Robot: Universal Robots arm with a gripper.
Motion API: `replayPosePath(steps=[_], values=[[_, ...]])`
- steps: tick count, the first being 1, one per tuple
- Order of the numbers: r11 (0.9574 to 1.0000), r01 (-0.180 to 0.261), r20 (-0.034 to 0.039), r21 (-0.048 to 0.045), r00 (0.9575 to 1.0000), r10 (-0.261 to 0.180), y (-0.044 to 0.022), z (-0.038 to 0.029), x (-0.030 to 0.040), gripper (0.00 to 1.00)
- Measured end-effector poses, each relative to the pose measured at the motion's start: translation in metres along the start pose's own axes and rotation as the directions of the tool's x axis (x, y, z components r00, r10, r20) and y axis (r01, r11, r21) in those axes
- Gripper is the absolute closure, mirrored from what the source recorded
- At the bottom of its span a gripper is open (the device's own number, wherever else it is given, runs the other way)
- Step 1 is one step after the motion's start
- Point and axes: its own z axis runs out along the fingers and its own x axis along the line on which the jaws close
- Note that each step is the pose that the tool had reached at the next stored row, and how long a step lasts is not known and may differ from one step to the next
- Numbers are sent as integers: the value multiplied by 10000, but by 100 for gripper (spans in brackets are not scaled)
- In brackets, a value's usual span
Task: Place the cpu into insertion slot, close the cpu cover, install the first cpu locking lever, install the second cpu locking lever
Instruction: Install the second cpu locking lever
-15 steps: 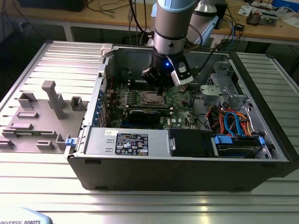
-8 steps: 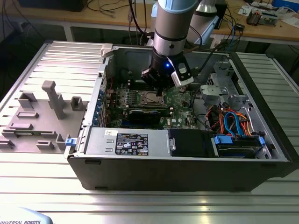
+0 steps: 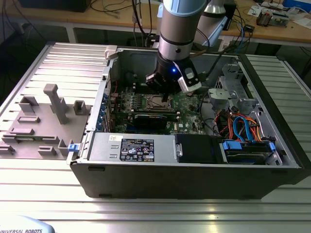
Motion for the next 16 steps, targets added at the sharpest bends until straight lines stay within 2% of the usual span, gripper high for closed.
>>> replayPosePath(steps=[4, 6, 8, 10, 13, 16], values=[[10000, 86, -10, -3, 10000, -86, -1, 8, 47, 89], [9998, 205, -24, -22, 9998, -205, -25, 15, 53, 89], [9996, 284, -32, -66, 9996, -284, -52, 19, 58, 89], [9993, 321, -25, -188, 9995, -322, -83, 21, 86, 89], [9990, 376, -35, -224, 9993, -377, -89, 30, 152, 89], [9988, 440, -132, -231, 9989, -443, -99, 36, 167, 89]])
